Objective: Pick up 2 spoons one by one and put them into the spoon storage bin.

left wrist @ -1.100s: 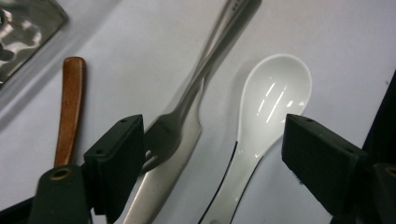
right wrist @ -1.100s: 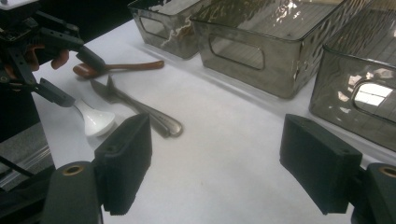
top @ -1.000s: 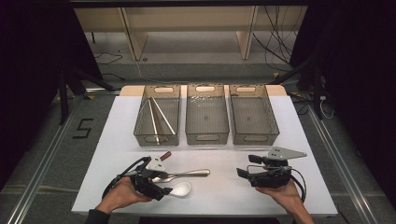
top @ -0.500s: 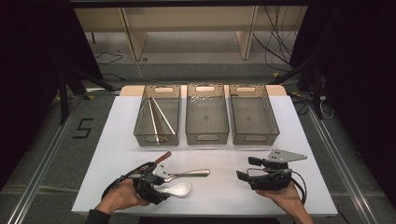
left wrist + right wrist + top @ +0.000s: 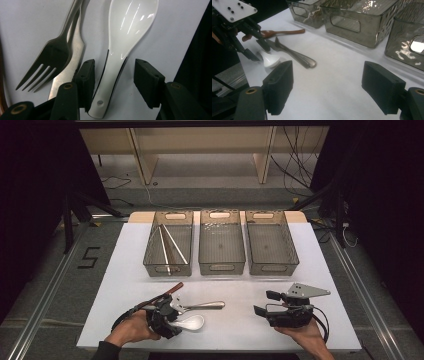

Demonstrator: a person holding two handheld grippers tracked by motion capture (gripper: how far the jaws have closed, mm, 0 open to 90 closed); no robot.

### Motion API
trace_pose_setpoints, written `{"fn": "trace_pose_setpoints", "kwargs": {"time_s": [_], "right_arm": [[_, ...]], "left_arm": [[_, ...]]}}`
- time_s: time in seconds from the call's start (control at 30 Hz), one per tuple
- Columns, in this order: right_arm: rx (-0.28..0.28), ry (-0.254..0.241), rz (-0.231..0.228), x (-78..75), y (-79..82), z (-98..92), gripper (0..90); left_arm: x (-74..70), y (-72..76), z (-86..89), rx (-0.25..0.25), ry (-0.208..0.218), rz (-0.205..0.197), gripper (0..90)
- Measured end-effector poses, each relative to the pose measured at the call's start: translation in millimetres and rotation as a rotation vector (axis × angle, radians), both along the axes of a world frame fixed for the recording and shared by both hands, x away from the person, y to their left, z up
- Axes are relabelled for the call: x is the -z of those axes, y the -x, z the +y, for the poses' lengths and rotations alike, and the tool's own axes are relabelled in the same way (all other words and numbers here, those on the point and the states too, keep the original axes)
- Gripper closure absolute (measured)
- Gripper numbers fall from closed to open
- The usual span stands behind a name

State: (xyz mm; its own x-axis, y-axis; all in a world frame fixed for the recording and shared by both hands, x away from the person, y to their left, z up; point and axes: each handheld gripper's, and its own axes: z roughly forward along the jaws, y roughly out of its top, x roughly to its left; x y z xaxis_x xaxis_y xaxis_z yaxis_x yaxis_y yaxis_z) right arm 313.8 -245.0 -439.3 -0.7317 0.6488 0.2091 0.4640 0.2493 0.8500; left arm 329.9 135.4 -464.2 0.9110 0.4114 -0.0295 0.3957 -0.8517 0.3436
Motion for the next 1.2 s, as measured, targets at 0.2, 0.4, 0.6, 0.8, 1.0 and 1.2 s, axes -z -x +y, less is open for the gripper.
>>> {"fn": "trace_pose_setpoints", "kwargs": {"time_s": [0.2,0.4,0.6,0.8,1.0,1.2], "right_arm": [[-0.006,0.002,0.000,1.0,2.6,0.3,26.2],[-0.012,0.006,0.004,2.0,3.9,1.8,26.2],[-0.015,0.009,0.006,2.4,3.5,2.3,26.3],[-0.016,0.012,0.005,2.5,3.3,2.9,26.6],[-0.017,0.014,0.004,2.6,3.0,3.2,27.0],[-0.017,0.013,0.004,2.7,2.7,3.3,27.1]], "left_arm": [[0.5,-2.2,-1.2,0.001,-0.022,0.020,53.6],[-0.7,-2.6,-2.2,0.015,-0.058,0.020,58.5],[-1.6,-2.9,-6.0,0.042,-0.095,0.015,64.6],[-2.5,-2.1,-9.5,0.072,-0.115,0.020,71.0],[-2.5,-2.1,-9.5,0.073,-0.105,0.018,75.0],[-1.9,-3.4,-7.8,0.044,-0.076,0.024,75.5]]}}
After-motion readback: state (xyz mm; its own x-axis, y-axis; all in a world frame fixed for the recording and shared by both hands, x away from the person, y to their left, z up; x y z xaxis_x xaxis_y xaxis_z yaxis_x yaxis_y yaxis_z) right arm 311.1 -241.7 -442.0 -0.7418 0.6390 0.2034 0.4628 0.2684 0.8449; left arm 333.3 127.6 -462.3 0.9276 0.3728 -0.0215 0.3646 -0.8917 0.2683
